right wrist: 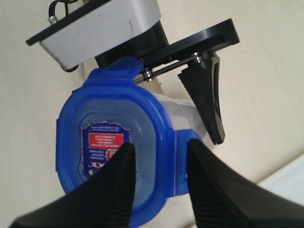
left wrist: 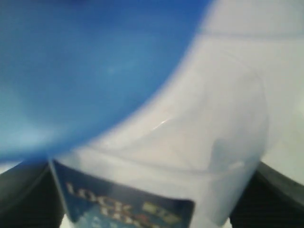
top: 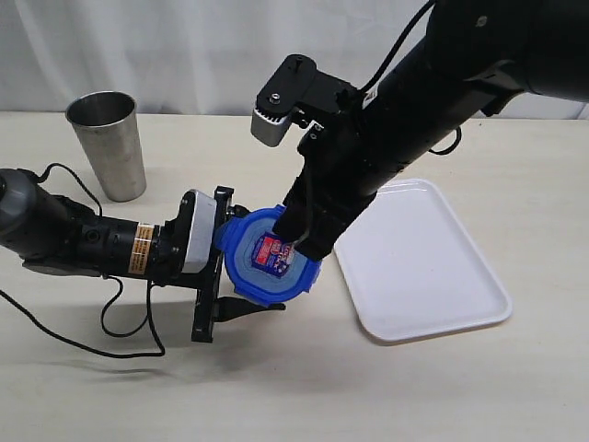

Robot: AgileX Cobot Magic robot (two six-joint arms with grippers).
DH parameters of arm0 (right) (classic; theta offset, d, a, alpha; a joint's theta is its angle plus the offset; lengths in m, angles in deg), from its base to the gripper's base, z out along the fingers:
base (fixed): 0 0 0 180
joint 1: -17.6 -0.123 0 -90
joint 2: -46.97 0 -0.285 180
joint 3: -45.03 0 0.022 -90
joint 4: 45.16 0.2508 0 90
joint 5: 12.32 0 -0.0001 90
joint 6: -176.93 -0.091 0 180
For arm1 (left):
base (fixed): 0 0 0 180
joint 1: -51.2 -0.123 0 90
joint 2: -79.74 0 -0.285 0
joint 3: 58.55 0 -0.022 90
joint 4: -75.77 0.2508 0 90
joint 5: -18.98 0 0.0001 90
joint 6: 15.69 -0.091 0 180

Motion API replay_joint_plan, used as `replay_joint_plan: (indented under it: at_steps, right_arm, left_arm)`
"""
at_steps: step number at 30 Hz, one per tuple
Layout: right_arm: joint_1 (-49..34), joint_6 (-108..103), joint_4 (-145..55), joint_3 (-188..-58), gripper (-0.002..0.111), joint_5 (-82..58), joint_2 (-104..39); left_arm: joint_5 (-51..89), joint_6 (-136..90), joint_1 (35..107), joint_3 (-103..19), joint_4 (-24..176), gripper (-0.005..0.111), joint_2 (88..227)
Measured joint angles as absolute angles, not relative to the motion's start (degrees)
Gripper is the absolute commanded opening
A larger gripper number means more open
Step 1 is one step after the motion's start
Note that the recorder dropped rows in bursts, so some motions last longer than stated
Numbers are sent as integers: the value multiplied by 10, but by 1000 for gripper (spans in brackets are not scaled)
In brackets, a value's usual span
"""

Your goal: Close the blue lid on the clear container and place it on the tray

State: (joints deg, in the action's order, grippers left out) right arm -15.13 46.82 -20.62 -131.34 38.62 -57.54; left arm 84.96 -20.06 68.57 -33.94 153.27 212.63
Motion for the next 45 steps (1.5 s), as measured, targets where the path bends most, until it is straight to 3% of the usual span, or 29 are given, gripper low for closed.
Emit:
replay_joint_plan:
  at_steps: [11,27,45]
  right_arm:
    - [-148,458,-203,-1320,27,397,-589]
    - [-147,447,-148,-1326,27,457,-621]
    - [-151,282,-402,-1329,27,389,-585]
  left_arm:
    - [851,-202,686,-339,1534,0,2126]
    - [833,-235,686,-339,1553,0,2126]
    - [822,-94,682,-339,1472,0,2126]
